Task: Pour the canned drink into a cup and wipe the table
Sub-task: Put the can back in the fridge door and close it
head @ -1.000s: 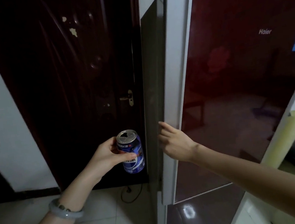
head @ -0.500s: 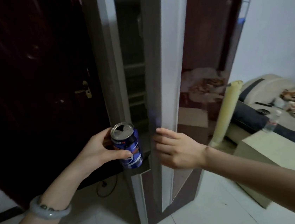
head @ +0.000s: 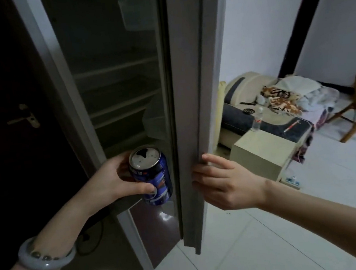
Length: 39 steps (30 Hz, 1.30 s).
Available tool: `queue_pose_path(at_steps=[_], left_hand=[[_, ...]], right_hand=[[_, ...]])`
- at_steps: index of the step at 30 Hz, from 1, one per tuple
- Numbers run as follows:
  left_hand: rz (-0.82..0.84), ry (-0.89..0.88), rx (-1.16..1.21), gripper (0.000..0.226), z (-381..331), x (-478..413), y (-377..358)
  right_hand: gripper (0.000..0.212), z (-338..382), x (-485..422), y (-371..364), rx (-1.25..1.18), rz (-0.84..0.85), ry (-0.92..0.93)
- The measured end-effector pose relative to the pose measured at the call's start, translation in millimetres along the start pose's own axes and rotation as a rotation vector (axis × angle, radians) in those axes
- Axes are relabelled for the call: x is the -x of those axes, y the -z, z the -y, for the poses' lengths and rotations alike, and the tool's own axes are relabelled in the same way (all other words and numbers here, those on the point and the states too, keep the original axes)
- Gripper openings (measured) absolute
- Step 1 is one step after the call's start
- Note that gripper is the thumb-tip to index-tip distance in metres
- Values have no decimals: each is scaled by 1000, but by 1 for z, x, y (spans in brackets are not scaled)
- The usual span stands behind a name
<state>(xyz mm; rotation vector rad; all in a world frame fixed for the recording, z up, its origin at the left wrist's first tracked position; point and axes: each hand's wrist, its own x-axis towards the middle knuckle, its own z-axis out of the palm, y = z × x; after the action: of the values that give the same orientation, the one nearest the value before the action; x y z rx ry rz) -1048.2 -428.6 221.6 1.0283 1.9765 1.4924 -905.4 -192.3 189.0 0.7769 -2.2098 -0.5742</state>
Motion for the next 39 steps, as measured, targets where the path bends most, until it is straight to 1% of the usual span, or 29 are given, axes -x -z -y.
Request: queue_pose_path(at_steps=[3,6,9,13,17,21,24,25,28,32,35,39], left_hand=[[16,-40,-9,61,-6,-3,-22],[38,-46,3,63,-10,-8,-44],[71,-64,-22,66,-16,-12,-69],[73,-117,-2,68,-30,-15,-107],[64,-129,33,69,-39,-17,-141],[77,-139,49,65,-49,-20,-172],[88,-143,51,62,-58,-30,-190],[94,-145,42,62,-61,-34,-194],[103,-165,22,63,-73,-51,-204],[103,-191,41,62,-86,-82,-216],[151,-213,45,67,-96,-106,-226],[207,-238,52,65,-104,-141,-235]], right_hand=[[13,1,26,18,26,21,-85],[16,2,55,35,73,68,-174],[24,1,86,51,123,128,-284],[41,-2,124,70,149,208,-445],[50,-9,159,88,172,356,-633],[60,-14,184,97,139,492,-833],[77,-23,191,96,58,482,-1040],[79,-27,191,95,32,460,-1096],[73,-41,196,92,-60,437,-1220],[74,-61,211,84,-105,436,-1347],[73,-79,223,81,-107,428,-1407],[75,-104,238,75,-142,403,-1504]])
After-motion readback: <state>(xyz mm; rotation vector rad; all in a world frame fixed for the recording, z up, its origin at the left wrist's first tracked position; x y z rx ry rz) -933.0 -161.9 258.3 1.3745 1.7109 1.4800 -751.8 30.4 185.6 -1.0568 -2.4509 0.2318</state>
